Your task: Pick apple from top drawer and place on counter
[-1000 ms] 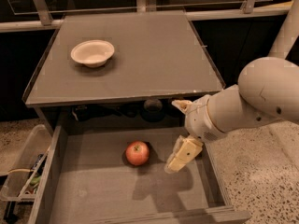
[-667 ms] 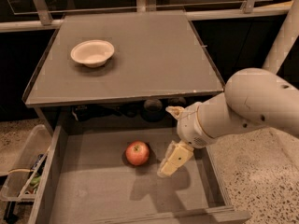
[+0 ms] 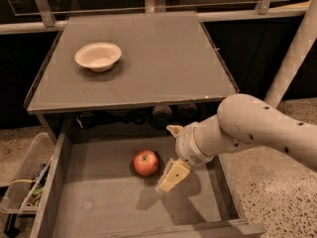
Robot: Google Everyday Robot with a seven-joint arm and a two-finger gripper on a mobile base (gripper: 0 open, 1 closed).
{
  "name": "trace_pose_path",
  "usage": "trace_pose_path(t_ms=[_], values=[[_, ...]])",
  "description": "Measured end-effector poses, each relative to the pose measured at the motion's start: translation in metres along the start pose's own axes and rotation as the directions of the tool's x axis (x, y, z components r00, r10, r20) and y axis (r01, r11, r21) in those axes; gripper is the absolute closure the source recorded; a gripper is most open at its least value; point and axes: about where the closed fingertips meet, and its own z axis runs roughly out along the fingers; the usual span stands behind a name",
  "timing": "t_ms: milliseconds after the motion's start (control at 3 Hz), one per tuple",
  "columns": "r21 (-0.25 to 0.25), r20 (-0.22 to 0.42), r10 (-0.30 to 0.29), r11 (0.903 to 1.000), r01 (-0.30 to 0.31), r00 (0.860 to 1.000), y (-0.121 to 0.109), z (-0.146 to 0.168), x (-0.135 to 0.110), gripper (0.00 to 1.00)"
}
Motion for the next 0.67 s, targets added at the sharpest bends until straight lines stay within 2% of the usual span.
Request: trace_pose_path(t_ms=[333, 667], values=[[-0.002, 0.017, 0.006, 1.0, -0.006, 1.0, -0.003, 0.022, 0.006, 0.0], [-0.001, 0.066, 0.025, 0.9997, -0.025, 0.997, -0.006, 0.041, 0.019, 0.0]])
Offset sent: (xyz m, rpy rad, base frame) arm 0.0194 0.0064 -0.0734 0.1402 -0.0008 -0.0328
